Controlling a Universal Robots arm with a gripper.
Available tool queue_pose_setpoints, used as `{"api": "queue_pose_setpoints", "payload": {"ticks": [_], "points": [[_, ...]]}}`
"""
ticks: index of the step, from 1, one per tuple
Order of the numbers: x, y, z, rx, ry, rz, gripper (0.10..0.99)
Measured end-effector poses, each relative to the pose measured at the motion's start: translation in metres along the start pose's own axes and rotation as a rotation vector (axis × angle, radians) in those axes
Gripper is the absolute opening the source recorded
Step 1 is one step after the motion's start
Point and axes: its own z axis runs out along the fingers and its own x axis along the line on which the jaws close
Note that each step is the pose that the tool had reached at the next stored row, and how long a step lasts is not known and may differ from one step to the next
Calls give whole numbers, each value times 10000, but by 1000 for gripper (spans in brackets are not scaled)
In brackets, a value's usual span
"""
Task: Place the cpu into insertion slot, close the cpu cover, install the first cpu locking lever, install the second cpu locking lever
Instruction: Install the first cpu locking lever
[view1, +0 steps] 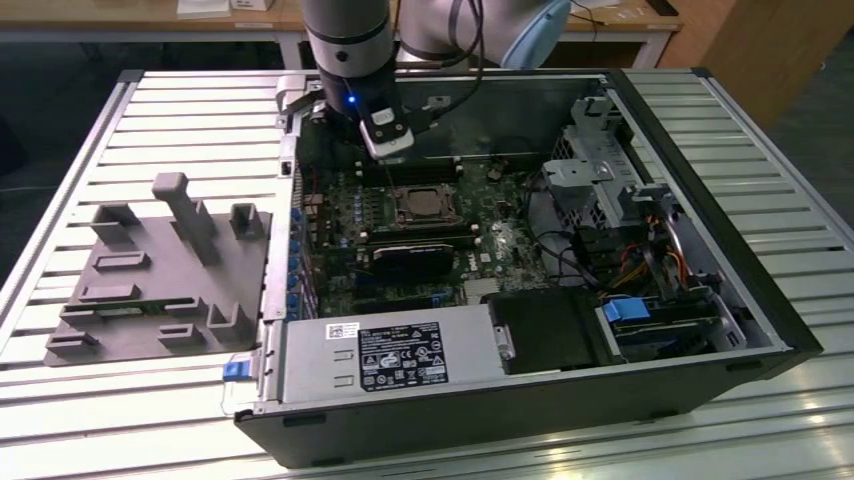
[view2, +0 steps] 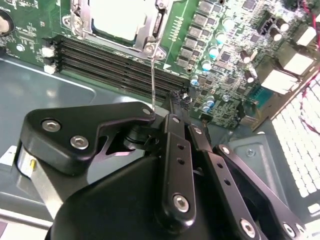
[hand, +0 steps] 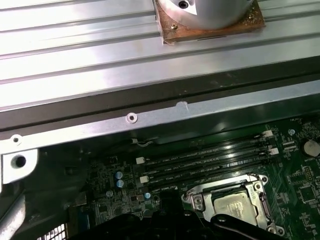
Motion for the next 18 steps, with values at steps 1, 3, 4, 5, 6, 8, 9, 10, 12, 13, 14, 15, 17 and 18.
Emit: {"api": "queue_pose_setpoints", "payload": {"ticks": [1,3,4,5,6,8,9,10,12,13,14,15,17,18], "points": [[-12,1,6,-1,-1,0,106],[-39,4,16,-2,0,0,106],[-55,6,21,-2,0,0,106],[-72,8,27,-1,1,0,106],[-92,11,33,-1,1,0,106],[-133,17,45,-1,2,0,106],[-153,20,51,0,4,0,106],[-175,23,57,1,5,1,106],[-216,28,69,1,8,2,106],[-237,31,76,0,8,1,106],[-258,34,83,0,8,2,106],[-279,37,89,0,8,2,106],[-321,43,101,1,10,2,106],[-341,46,106,1,12,2,106]]}}
